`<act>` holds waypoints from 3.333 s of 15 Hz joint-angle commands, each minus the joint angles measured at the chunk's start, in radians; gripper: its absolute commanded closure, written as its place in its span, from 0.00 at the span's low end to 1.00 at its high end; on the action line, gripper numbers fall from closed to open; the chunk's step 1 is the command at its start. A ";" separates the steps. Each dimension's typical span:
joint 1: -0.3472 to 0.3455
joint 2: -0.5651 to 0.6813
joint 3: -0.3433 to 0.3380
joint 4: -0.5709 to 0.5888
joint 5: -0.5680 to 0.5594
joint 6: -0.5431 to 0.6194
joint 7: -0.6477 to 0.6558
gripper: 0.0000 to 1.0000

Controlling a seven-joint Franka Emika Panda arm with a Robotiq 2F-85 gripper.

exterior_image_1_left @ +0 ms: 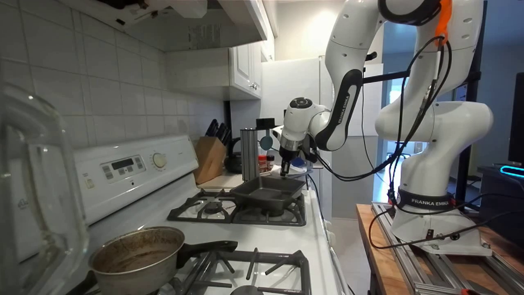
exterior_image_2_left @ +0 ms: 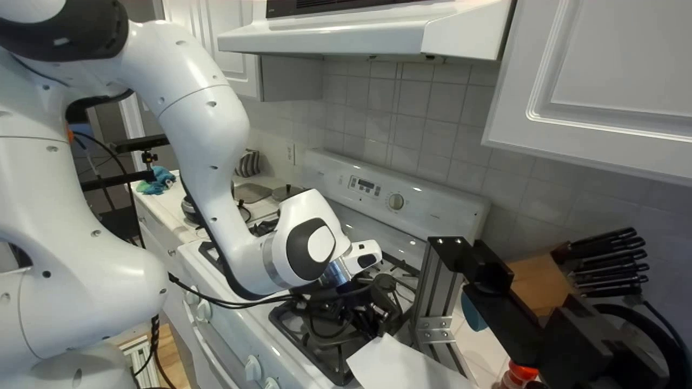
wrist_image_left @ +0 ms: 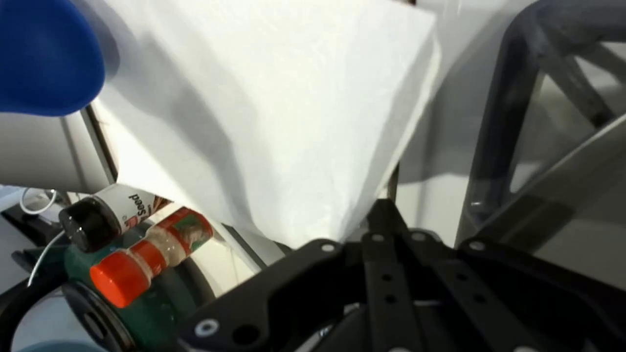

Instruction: Remove the white paper from the top of pot on the left and set it down on the right side of the counter.

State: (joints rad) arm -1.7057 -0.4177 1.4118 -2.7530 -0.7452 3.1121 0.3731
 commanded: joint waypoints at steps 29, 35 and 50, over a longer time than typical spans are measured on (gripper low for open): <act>-0.401 -0.053 0.331 0.175 0.252 0.053 0.474 1.00; -0.510 -0.188 0.469 0.228 0.435 0.097 0.454 1.00; -0.501 -0.355 0.576 0.293 0.948 0.053 0.324 1.00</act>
State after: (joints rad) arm -2.2082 -0.7099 1.9876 -2.4972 0.1369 3.1875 0.7118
